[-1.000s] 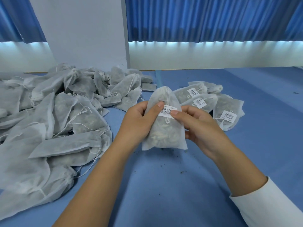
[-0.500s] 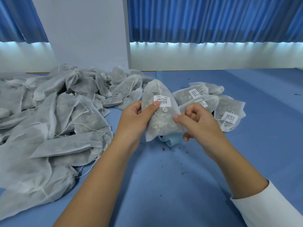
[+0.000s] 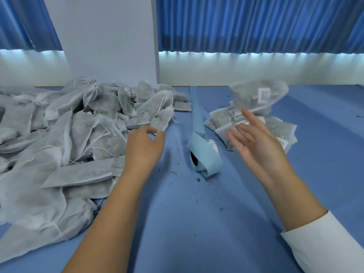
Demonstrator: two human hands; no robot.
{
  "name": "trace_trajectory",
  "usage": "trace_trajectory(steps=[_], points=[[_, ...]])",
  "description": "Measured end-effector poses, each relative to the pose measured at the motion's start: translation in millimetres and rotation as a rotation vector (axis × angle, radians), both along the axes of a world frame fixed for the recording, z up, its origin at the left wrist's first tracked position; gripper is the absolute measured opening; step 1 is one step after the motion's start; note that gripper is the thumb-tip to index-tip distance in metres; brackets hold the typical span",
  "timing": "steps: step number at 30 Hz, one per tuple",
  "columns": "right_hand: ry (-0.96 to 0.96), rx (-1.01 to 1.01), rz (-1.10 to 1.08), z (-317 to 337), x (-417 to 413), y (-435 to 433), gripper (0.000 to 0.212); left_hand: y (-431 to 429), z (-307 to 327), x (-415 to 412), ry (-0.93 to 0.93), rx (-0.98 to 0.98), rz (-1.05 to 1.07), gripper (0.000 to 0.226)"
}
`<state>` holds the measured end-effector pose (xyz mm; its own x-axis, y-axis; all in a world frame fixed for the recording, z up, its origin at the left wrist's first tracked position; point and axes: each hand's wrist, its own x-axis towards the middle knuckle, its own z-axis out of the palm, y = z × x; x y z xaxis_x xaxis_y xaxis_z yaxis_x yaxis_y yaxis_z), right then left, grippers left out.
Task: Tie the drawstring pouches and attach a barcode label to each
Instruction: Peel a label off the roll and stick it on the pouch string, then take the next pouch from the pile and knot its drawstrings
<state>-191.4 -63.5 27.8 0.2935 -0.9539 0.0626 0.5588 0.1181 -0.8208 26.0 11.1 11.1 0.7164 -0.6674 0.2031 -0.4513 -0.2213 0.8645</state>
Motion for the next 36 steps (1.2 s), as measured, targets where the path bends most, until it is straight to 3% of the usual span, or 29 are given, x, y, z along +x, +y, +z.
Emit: trace_trajectory(steps=[3,6,11,15,23,26,30,36], points=[[0.132,-0.007,0.077,-6,3,2,0.031,3,-7,13,-0.267,0.261,0.106,0.038],[0.231,-0.036,0.123,-7,6,5,0.026,3,-9,21,-0.265,0.411,0.127,0.045],[0.303,-0.056,0.156,-9,8,6,0.025,-1,-14,21,-0.264,0.541,0.187,0.037],[0.331,-0.093,0.174,-9,10,7,0.025,0,-14,28,-0.284,0.52,0.326,0.031],[0.343,-0.119,0.193,-11,9,6,0.026,4,-8,43,-0.18,0.214,0.515,0.041],[0.344,-0.118,0.191,-12,9,5,0.025,3,-11,47,-0.177,0.294,0.459,0.046],[0.364,-0.11,0.181,-13,9,5,0.024,2,-18,49,-0.243,0.419,0.386,0.022],[0.453,-0.16,0.18,-11,11,8,0.025,3,-20,53,-0.282,0.512,0.322,0.03]])
